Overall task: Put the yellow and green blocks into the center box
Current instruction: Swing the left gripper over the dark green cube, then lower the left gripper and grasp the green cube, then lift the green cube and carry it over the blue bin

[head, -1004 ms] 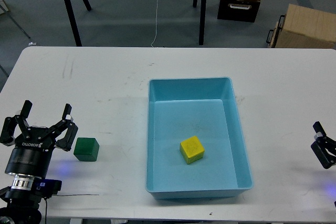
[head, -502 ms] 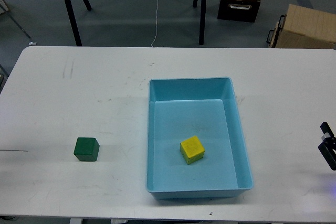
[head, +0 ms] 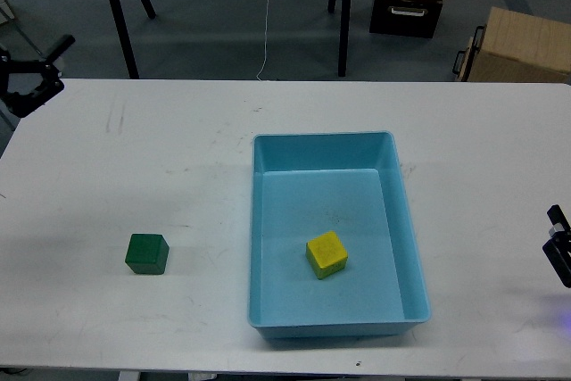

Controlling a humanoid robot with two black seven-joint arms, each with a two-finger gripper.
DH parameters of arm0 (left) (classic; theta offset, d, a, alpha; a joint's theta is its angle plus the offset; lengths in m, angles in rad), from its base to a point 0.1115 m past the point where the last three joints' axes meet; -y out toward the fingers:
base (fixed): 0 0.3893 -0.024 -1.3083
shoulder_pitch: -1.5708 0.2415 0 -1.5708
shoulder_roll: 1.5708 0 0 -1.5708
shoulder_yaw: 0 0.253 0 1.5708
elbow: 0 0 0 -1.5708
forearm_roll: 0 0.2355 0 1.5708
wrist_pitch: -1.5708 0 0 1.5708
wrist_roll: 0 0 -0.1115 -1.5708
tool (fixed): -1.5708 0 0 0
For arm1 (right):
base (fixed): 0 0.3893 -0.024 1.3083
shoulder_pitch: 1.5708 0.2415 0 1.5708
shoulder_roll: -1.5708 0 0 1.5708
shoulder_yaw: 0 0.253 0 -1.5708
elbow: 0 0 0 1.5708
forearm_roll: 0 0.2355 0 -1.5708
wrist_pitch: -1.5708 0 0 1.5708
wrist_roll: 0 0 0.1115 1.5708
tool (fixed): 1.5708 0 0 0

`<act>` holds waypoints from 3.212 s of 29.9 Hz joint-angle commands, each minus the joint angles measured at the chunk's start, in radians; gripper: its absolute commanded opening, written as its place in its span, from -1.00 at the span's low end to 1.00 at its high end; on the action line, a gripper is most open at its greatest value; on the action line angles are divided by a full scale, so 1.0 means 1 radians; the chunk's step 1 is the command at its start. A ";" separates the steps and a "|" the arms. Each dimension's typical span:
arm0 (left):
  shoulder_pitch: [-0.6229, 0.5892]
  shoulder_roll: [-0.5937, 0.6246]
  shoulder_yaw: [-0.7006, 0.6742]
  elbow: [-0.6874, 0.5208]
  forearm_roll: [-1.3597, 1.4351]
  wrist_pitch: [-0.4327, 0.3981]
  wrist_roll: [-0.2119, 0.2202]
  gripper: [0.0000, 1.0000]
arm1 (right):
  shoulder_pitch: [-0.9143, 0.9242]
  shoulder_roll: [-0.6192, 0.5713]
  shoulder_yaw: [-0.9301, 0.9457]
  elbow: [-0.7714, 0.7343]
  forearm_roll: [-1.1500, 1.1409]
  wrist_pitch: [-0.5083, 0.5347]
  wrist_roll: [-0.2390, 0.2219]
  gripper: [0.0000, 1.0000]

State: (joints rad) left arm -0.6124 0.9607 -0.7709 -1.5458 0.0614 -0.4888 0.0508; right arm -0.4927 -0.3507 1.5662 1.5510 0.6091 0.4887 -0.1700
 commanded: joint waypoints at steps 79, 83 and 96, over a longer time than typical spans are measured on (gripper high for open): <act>-0.934 -0.505 1.653 0.234 0.570 0.000 0.081 0.21 | 0.008 0.029 -0.006 -0.060 -0.038 0.000 -0.008 0.97; -0.938 -0.502 1.653 0.228 0.624 0.000 0.095 -0.95 | 0.005 0.027 -0.005 -0.060 -0.038 0.000 -0.008 0.97; -1.291 -0.488 1.494 0.201 0.609 0.000 0.026 -1.00 | 0.000 0.022 0.011 -0.057 -0.038 0.000 -0.008 0.97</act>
State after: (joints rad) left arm -1.7748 0.4925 0.7859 -1.3439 0.6818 -0.4887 0.1141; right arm -0.4925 -0.3267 1.5773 1.4917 0.5706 0.4887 -0.1779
